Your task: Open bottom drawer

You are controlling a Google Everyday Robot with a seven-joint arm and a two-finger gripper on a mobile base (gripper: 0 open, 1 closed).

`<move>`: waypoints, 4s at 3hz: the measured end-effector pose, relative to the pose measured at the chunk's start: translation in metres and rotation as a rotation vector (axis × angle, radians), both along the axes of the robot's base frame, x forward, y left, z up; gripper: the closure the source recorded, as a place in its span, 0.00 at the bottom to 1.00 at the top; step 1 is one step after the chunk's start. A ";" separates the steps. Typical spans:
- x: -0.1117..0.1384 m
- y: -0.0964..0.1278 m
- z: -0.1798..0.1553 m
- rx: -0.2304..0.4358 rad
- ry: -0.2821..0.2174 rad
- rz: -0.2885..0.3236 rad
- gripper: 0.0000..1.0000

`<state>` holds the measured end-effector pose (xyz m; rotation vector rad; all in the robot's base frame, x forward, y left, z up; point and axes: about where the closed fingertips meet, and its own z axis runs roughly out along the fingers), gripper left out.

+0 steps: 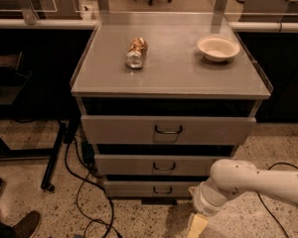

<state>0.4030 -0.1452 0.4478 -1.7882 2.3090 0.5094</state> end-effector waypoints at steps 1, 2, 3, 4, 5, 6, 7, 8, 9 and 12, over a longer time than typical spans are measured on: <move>-0.003 0.002 -0.001 0.010 0.001 0.015 0.00; -0.006 0.015 -0.027 0.057 0.027 0.057 0.00; 0.007 0.027 -0.070 0.082 0.038 0.063 0.00; 0.023 0.034 -0.111 0.088 0.048 0.047 0.00; 0.021 0.035 -0.115 0.092 0.056 0.045 0.00; 0.022 0.040 -0.125 0.110 0.070 0.053 0.00; 0.041 0.052 -0.152 0.131 0.065 0.047 0.00; 0.063 0.057 -0.178 0.125 0.050 0.013 0.00; 0.091 0.045 -0.214 0.064 0.043 -0.107 0.00; 0.118 0.108 -0.269 0.145 0.035 -0.021 0.00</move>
Offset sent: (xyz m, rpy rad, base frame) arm -0.0149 0.0316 -0.0674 0.1252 0.0745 0.1107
